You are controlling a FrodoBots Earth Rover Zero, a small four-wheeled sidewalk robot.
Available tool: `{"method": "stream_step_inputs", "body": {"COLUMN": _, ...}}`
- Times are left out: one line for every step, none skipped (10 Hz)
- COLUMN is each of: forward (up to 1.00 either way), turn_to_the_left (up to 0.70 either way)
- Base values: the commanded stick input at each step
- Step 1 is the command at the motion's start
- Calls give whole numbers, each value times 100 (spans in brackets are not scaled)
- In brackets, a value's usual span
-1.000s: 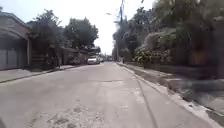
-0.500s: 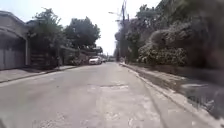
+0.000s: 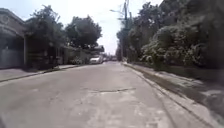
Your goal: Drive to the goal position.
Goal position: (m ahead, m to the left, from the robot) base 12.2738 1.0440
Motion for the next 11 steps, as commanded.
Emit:
{"method": "stream_step_inputs", "body": {"forward": 100, "turn_to_the_left": 0}}
{"method": "stream_step_inputs", "body": {"forward": 100, "turn_to_the_left": 0}}
{"method": "stream_step_inputs", "body": {"forward": 100, "turn_to_the_left": 0}}
{"method": "stream_step_inputs", "body": {"forward": 100, "turn_to_the_left": 0}}
{"method": "stream_step_inputs", "body": {"forward": 100, "turn_to_the_left": 0}}
{"method": "stream_step_inputs", "body": {"forward": 100, "turn_to_the_left": 0}}
{"method": "stream_step_inputs", "body": {"forward": 100, "turn_to_the_left": 0}}
{"method": "stream_step_inputs", "body": {"forward": 100, "turn_to_the_left": 0}}
{"method": "stream_step_inputs", "body": {"forward": 100, "turn_to_the_left": 0}}
{"method": "stream_step_inputs", "body": {"forward": 100, "turn_to_the_left": 0}}
{"method": "stream_step_inputs", "body": {"forward": 100, "turn_to_the_left": 0}}
